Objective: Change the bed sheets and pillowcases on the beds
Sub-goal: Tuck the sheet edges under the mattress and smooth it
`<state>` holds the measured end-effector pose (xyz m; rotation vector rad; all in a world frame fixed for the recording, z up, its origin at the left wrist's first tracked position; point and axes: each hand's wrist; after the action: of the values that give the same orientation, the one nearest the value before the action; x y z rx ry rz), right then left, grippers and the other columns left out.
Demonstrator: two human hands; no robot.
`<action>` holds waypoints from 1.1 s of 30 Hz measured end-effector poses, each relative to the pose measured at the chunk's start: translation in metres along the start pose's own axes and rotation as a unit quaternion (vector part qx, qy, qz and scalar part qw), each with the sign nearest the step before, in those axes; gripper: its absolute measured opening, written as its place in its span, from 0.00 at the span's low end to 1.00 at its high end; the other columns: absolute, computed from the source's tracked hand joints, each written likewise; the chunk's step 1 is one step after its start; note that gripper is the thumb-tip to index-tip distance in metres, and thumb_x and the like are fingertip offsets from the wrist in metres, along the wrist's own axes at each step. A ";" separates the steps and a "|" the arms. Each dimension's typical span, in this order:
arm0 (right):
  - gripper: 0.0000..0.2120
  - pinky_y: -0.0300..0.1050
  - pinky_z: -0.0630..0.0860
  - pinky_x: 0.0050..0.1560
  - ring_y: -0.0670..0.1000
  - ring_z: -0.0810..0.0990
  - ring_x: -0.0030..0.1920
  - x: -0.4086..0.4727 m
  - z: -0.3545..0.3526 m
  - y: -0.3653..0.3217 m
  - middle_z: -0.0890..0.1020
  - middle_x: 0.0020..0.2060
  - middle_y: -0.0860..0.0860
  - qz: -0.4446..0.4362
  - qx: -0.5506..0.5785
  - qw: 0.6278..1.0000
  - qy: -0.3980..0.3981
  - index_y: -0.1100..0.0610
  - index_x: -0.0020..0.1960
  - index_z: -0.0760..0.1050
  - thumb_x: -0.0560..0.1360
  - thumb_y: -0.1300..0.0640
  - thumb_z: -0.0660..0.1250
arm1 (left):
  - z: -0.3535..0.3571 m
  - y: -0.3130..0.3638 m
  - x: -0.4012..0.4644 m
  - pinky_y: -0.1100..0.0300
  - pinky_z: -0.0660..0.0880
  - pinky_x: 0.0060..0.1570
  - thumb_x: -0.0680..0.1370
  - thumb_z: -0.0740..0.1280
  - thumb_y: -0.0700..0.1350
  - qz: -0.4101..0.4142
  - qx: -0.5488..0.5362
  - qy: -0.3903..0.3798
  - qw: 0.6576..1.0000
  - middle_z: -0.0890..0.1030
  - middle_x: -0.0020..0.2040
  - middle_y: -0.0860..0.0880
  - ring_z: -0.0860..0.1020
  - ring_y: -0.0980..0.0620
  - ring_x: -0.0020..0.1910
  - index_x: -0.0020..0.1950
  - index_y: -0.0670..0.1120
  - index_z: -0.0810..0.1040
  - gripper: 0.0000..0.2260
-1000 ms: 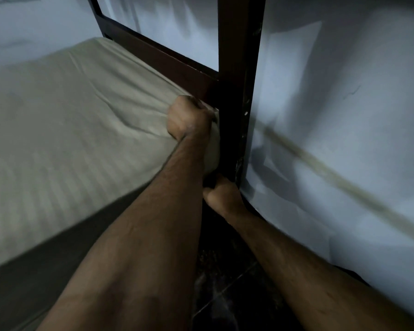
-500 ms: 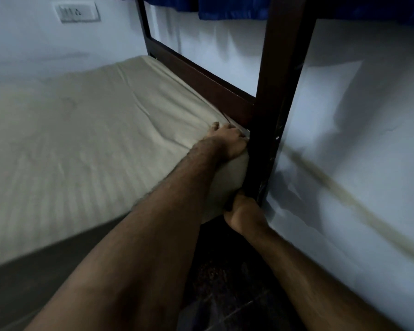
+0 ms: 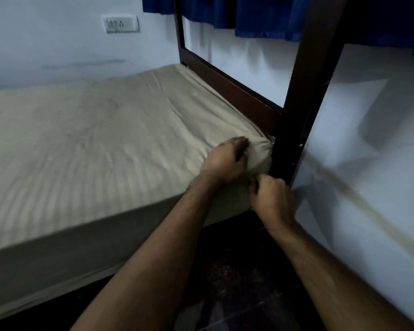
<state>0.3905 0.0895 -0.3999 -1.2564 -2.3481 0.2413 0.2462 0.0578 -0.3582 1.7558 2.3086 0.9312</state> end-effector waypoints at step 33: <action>0.21 0.53 0.69 0.65 0.58 0.75 0.65 0.157 0.038 -0.092 0.78 0.66 0.54 -0.182 -0.034 0.975 -0.124 0.54 0.65 0.76 0.82 0.45 0.53 | -0.054 -0.068 -0.024 0.46 0.50 0.78 0.81 0.50 0.68 -0.234 0.150 -0.011 0.961 0.58 0.82 0.48 0.53 0.47 0.81 0.79 0.51 0.62 0.33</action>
<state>0.2292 0.1690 -0.3505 -0.8397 -2.7693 0.2083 0.1738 0.0039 -0.3561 1.1850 2.7802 0.4980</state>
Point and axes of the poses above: each hand's wrist, its own x-axis towards the middle knuckle, its own z-axis out of the palm, y = z × x
